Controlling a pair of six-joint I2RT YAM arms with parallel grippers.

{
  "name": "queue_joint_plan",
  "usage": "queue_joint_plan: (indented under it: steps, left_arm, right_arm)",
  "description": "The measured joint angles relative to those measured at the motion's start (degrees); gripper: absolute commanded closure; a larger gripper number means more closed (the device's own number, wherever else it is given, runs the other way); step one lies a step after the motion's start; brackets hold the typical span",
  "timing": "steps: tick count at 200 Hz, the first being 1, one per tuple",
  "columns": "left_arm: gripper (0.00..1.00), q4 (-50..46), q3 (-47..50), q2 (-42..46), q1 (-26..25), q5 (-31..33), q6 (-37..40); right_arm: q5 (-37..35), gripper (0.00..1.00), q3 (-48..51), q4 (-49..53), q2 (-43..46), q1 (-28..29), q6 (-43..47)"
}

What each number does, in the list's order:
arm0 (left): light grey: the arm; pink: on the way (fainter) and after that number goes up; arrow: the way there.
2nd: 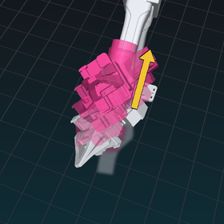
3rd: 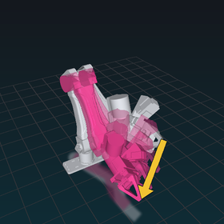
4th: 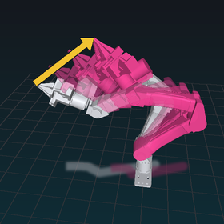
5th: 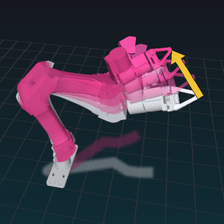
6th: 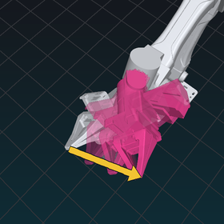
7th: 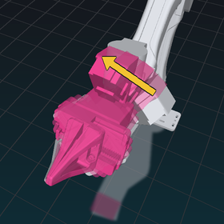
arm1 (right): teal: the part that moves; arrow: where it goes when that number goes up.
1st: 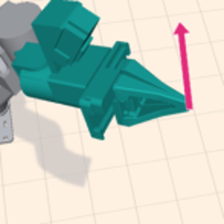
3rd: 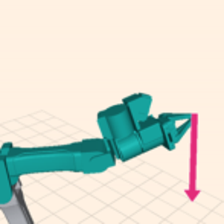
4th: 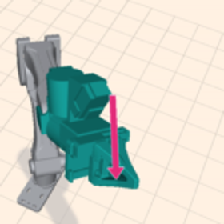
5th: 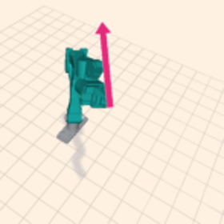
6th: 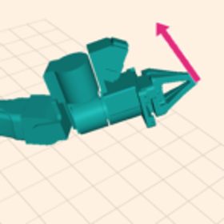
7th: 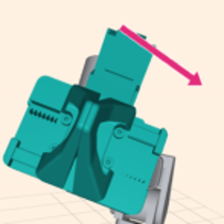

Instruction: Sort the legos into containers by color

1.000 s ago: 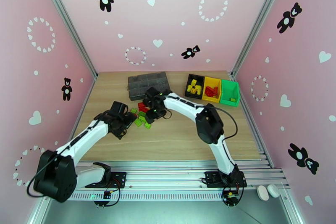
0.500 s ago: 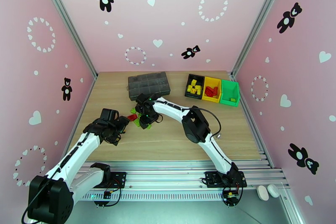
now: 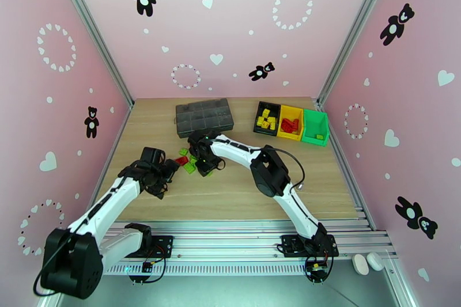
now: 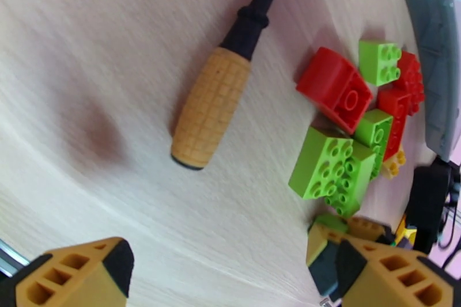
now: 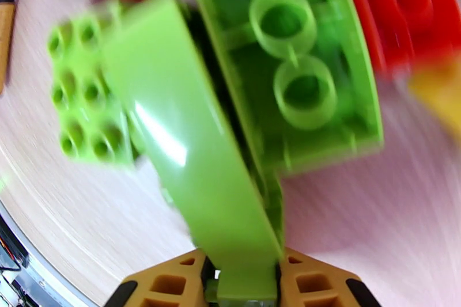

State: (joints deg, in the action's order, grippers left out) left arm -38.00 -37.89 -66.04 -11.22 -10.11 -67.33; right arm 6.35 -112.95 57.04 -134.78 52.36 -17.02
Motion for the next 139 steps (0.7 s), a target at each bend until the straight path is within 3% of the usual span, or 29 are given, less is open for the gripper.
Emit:
queue_joint_plan:
  steps: [59,92,139]
  left_arm:
    - [0.02,5.2,-18.8,-19.8,-13.0,-0.3,1.5]
    - [0.02,10.3,-32.6,-33.7,-19.1,-4.4,2.7]
    - [0.01,13.2,-54.0,-51.9,-23.3,-12.4,3.9]
  right_arm:
    - [-0.8,0.77,12.9,-3.9,11.8,-6.6,-3.0]
    - [-2.8,0.77,18.7,-6.3,19.0,-16.2,-5.3]
    - [-7.9,0.77,22.1,-7.0,24.0,-31.8,-6.5]
